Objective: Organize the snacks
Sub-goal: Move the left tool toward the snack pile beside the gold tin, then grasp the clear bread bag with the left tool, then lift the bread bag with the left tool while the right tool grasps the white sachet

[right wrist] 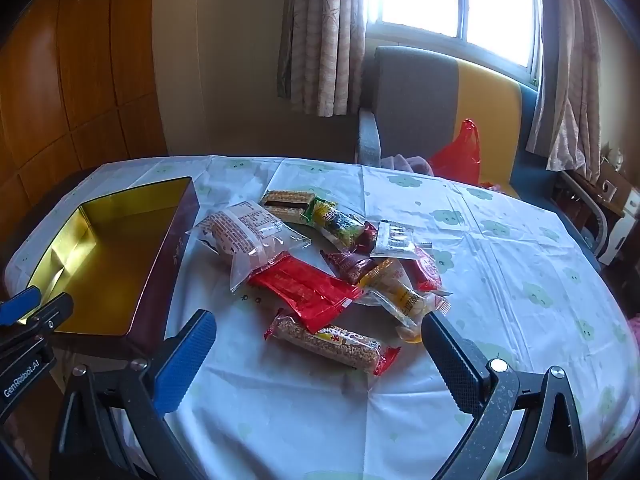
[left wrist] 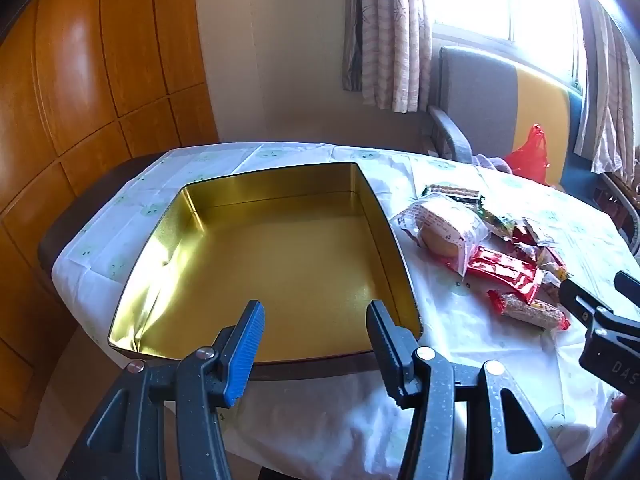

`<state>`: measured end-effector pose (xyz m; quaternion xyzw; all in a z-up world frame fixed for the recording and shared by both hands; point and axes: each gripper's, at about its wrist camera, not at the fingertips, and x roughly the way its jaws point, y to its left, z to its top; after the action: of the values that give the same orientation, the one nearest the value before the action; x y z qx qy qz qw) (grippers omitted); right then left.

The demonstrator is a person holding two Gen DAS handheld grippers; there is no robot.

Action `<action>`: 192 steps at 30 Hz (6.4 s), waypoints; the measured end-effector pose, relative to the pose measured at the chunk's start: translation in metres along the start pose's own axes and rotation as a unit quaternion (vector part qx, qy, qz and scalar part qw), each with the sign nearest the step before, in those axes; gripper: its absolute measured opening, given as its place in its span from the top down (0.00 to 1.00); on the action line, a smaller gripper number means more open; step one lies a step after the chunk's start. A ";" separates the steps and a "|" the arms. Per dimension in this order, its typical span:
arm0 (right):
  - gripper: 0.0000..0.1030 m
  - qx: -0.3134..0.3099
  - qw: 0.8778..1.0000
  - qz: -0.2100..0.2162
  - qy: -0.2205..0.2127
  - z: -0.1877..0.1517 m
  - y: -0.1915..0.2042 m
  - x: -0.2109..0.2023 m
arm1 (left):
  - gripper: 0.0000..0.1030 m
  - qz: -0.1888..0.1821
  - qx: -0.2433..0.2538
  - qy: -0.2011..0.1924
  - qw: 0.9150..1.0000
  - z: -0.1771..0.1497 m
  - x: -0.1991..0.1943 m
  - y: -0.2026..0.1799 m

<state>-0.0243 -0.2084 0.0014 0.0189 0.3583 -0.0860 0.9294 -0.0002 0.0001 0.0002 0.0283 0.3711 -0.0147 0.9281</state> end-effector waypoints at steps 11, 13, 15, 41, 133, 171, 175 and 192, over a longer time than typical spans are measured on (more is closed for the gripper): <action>0.00 0.007 1.000 -0.001 0.004 -0.002 -0.008 0.000 | 0.48 -0.012 0.013 0.003 1.000 0.000 -0.003 -0.008; 0.00 0.010 1.000 -0.001 0.005 -0.003 -0.010 0.001 | 0.48 -0.006 0.021 0.003 1.000 -0.001 -0.003 -0.011; 0.00 0.013 1.000 -0.001 0.006 -0.004 -0.013 0.002 | 0.48 0.001 0.030 0.000 1.000 -0.001 -0.004 -0.015; 0.00 0.057 0.997 -0.011 0.042 -0.020 -0.059 0.018 | 0.48 -0.001 0.071 -0.019 0.997 0.003 -0.008 -0.030; 0.00 0.133 0.986 0.050 0.085 -0.050 -0.129 0.061 | 0.17 -0.170 -0.063 0.242 0.953 0.115 0.193 -0.134; 0.18 0.071 0.989 0.052 0.119 0.073 -0.108 0.157 | 0.32 -0.132 0.119 0.033 0.984 0.074 0.067 -0.116; 0.61 0.050 0.985 0.026 0.166 0.068 -0.102 0.187 | 0.32 -0.115 0.113 0.019 0.987 0.073 0.054 -0.104; 0.63 0.026 0.989 0.124 0.074 0.057 -0.067 0.099 | 0.32 -0.070 0.075 -0.004 0.995 0.062 0.028 -0.056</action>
<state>0.0745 -0.2946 -0.0207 0.0936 0.4190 0.0220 0.9029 0.0597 -0.0594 0.0234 0.0720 0.3666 -0.1074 0.9213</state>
